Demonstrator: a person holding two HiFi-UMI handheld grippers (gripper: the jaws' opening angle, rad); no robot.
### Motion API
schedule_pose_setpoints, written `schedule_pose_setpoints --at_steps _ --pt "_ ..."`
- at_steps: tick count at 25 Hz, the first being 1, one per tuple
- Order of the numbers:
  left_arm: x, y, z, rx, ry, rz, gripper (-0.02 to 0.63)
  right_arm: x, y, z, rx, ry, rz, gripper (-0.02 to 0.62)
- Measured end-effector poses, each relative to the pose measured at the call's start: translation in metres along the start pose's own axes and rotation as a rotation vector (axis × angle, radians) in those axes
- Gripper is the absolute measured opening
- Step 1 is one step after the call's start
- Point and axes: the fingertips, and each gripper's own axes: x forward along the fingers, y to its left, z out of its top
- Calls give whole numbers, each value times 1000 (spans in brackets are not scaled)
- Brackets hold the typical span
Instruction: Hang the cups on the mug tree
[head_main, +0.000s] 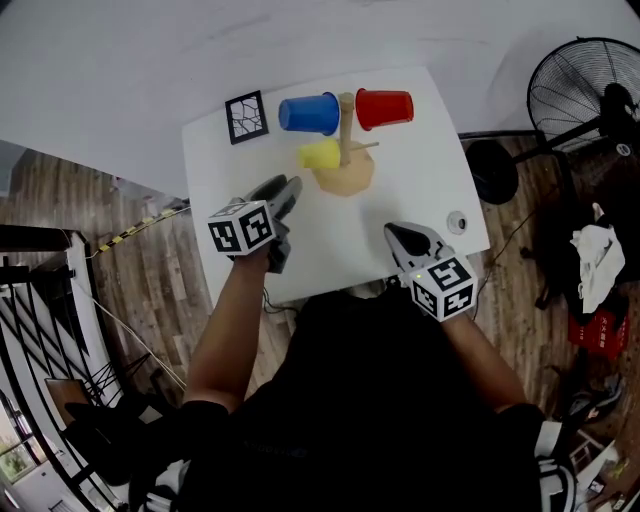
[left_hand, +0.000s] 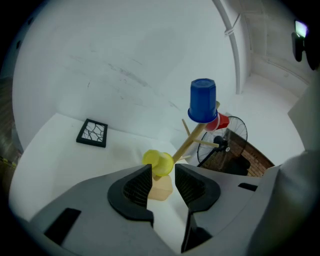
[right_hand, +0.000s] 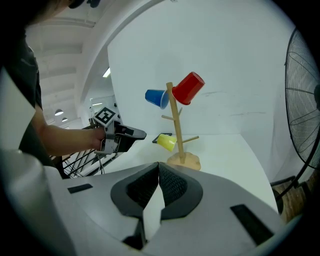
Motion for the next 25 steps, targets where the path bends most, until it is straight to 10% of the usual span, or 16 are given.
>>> schedule_pose_setpoints --at_steps 12,25 --pt "-66 -26 3 237 -33 47 24 1 32 14 -4 -99 -20 8" --pt "-101 -105 -44 291 -61 108 15 -36 40 36 -128 -173 122 6"
